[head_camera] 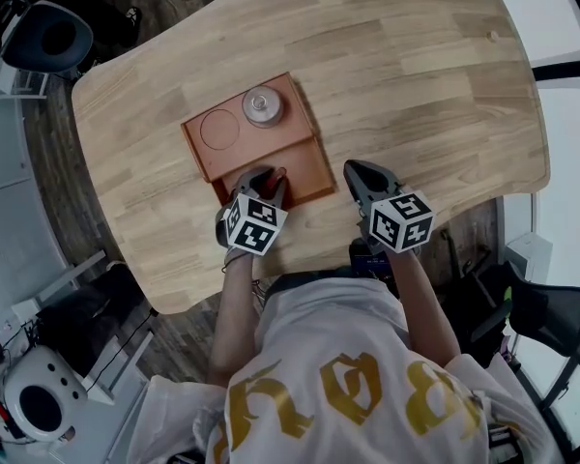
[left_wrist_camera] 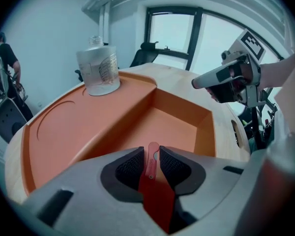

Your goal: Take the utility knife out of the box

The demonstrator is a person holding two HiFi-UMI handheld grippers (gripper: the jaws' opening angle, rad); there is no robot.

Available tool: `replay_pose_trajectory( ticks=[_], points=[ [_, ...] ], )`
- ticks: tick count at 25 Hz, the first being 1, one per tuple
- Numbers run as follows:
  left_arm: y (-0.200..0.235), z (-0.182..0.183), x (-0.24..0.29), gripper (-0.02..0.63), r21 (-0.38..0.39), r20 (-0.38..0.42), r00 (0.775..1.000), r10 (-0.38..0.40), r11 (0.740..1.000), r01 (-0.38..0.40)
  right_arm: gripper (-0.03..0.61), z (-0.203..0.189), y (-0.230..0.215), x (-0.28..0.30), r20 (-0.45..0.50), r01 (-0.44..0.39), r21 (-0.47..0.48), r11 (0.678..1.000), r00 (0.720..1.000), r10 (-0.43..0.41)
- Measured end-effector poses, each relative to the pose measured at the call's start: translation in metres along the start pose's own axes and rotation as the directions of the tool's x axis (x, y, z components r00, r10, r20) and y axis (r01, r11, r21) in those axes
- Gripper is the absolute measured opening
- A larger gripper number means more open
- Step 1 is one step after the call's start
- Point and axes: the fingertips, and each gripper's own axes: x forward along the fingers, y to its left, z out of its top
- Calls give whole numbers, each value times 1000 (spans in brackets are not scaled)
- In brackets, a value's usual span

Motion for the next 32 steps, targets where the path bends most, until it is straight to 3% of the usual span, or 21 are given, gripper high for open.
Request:
replay_pose_trajectory(
  ticks=[7, 24, 32],
  points=[
    [-5, -7, 5, 89, 63, -72, 997, 1, 998, 3, 11, -1, -5, -3, 0, 6, 13, 1000, 1000, -6],
    [-1, -9, 3, 55, 82, -91, 996, 17, 997, -10, 11, 3, -5, -13, 25, 26, 4, 1000, 999, -26],
    [-4, -2, -10, 55, 57, -43, 999, 28, 998, -26, 11, 11, 1, -21, 49, 33, -16, 999, 998, -32]
  ],
)
